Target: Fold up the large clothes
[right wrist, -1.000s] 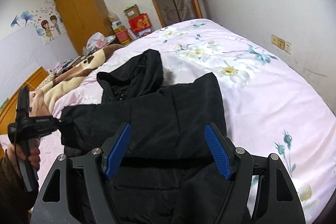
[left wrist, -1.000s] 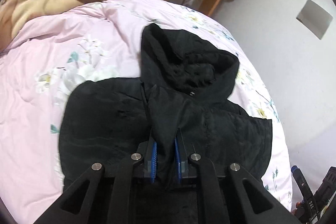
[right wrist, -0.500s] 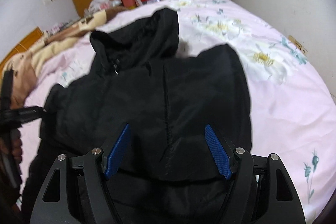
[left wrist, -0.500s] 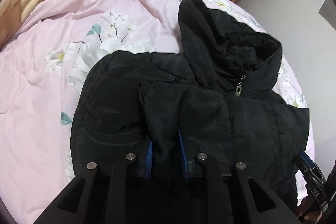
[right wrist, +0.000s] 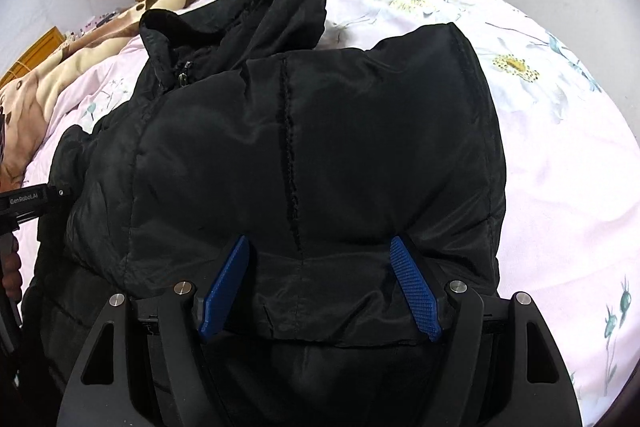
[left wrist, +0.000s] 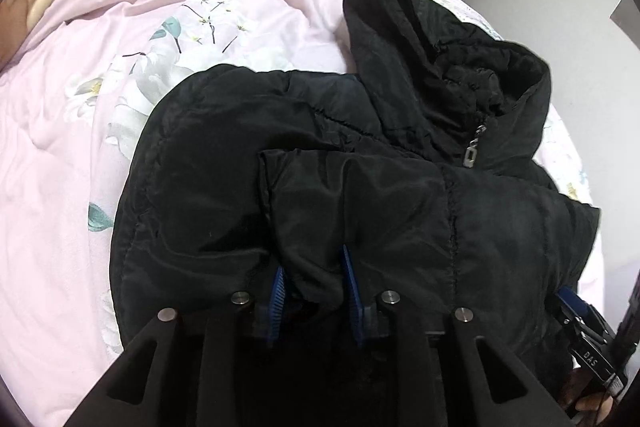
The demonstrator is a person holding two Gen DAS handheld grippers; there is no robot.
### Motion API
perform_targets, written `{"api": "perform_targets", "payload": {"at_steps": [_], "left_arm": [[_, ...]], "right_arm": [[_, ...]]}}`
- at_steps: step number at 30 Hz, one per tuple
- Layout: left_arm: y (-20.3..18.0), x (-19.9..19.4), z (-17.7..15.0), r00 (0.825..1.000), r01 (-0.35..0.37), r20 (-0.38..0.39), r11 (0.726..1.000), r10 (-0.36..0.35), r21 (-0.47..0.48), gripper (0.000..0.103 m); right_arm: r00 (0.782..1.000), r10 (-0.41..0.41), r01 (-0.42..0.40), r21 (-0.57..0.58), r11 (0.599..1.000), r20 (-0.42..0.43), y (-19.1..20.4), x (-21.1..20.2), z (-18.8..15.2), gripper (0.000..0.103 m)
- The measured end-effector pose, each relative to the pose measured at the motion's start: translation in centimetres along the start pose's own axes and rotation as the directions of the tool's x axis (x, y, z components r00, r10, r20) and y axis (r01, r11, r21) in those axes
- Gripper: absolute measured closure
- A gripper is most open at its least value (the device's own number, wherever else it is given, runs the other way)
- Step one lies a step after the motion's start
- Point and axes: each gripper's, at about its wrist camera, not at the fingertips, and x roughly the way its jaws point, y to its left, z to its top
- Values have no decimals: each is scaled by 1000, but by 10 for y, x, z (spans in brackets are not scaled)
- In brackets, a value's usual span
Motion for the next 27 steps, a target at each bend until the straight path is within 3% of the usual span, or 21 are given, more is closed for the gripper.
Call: {"api": "perform_targets", "payload": {"at_steps": [3,5,7,9,13,16,19,22,24,27], "left_arm": [[5,-21,12,998,65,18,998,-65,4,62],[7,-34,22,994,88,59,996,-88,11,52],[7,-53,44,988,84,128,996,-87,25,42],[6,-60,68,983,109,144,994,-111,25,31],[-3,-54,125,985,92,143,996,-94,21,30],[-11,-43,161,988,57,140,998,-60,25,30],[-23,-29,195,988,3,157,999,-9,36,31],[-34,-9,222,990,15,140,998,-23,54,30],[-36,5,238,991,25,133,999,-30,42,30],[-32,40,258,997,49,64,998,-46,-41,30]], "right_arm": [[997,75,-75,14,997,26,-7,-20,13,30],[987,131,-135,43,990,88,-16,-42,29,30],[976,169,-179,69,981,134,-24,-56,46,30],[965,191,-208,80,975,177,-30,-64,68,30],[954,209,-241,135,961,214,-40,-56,133,30],[970,152,-191,210,959,189,-50,-34,183,30],[964,180,-235,308,922,198,-64,-10,224,30],[961,210,-261,342,903,180,-66,15,250,30],[965,226,-256,315,914,129,-59,38,263,30],[975,214,-219,338,915,52,-58,73,269,30]]}}
